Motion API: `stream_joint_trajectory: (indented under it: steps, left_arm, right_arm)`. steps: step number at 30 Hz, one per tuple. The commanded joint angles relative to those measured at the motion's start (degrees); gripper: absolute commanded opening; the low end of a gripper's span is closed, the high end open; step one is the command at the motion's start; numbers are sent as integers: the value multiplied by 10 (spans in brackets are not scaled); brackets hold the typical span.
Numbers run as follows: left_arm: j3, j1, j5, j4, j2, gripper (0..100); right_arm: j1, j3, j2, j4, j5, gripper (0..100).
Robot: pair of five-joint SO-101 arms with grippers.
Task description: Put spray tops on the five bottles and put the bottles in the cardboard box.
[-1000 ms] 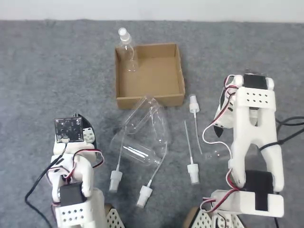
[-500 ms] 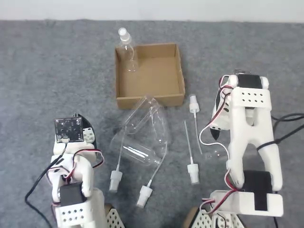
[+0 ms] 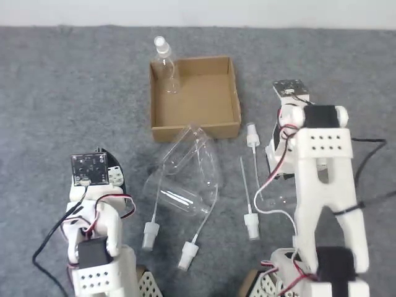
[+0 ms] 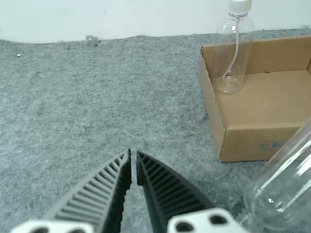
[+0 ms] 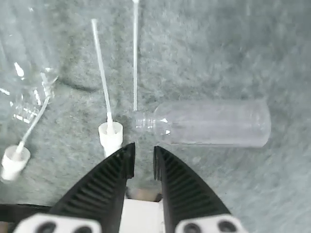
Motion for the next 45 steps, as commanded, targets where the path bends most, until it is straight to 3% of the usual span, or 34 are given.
stream_joint_trajectory:
  steps: [1, 7, 14, 22, 30, 36, 45]
  left_arm:
    - [0, -4, -5, -2, -12, 12]
    - [0, -4, -5, -2, -12, 12]
    - [0, -4, -5, -2, -12, 12]
    - [0, -4, -5, -2, -12, 12]
    - [0, -4, -5, -2, -12, 12]
    - [0, -4, -5, -2, -12, 12]
    - [0, -4, -5, -2, -12, 12]
  right_arm:
    - [-7, -5, -61, 15, 60, 6]
    - [-2, 39, -121, 18, 136, 6]
    - [-3, 164, -240, -20, 402, 6]
    - [-3, 252, -284, -82, 469, 20]
    - [-5, 261, -283, -82, 563, 338]
    - [-5, 324, -283, -141, 649, 347]
    - [-5, 470, -283, -319, 667, 348]
